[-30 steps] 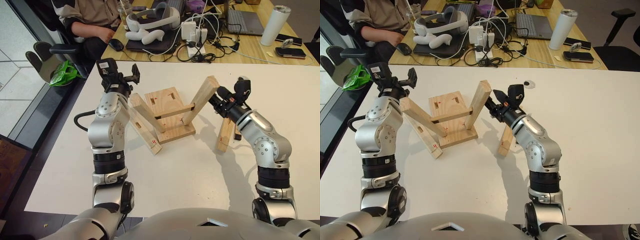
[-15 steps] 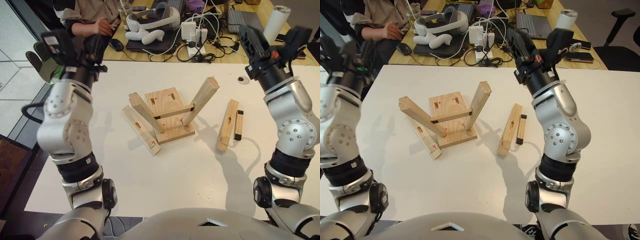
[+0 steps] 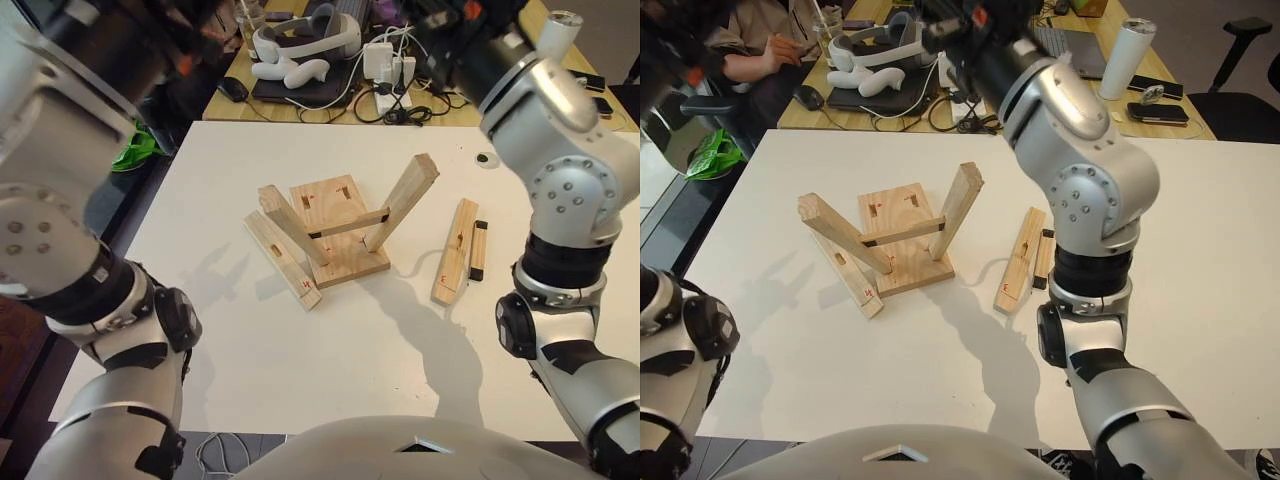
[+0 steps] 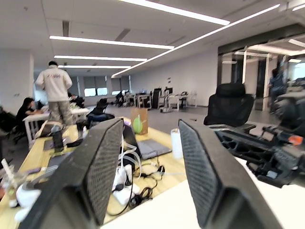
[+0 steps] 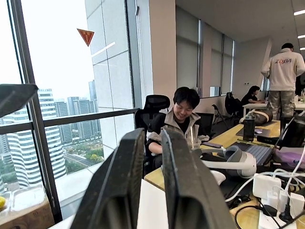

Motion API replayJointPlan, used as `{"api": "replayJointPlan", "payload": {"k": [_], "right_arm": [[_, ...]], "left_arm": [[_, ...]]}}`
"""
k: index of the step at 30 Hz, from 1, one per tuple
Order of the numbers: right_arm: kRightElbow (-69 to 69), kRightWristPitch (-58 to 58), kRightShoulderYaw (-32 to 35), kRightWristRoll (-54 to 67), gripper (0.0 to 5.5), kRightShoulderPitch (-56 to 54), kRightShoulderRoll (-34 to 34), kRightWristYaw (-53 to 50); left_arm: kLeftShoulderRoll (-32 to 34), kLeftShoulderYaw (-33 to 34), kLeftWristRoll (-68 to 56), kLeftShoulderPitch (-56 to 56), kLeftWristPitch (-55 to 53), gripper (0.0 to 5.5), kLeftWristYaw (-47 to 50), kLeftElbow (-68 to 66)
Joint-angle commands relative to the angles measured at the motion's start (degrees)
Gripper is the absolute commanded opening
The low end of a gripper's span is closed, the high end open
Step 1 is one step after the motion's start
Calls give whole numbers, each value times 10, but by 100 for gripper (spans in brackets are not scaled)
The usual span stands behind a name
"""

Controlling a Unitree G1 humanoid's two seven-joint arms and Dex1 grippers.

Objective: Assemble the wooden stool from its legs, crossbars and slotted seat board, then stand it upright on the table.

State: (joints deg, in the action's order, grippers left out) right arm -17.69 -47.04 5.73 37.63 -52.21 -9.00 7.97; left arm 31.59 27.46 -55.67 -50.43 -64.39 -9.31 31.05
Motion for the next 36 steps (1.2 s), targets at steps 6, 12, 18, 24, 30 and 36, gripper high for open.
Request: {"api": "replayJointPlan", "payload": {"k": [6,12,18,24,30,36], "right_arm": [[-27,-94,-159,-19,69,351,-34,15],[10,-36,-130,-42,69,316,-9,19],[-101,8,-82,74,69,285,14,90],[-255,-43,-85,206,69,348,-81,161],[-225,9,-221,15,69,435,-144,143],[-69,99,-214,-164,69,439,-82,12]], "left_arm": [[-54,-263,60,422,-51,216,116,85],[-107,-218,80,351,35,216,125,61],[-188,-151,-49,291,65,216,168,58],[-231,-143,-246,306,128,216,256,63],[-191,-109,-238,307,191,216,296,24],[-88,-130,139,339,268,216,377,-66]]}}
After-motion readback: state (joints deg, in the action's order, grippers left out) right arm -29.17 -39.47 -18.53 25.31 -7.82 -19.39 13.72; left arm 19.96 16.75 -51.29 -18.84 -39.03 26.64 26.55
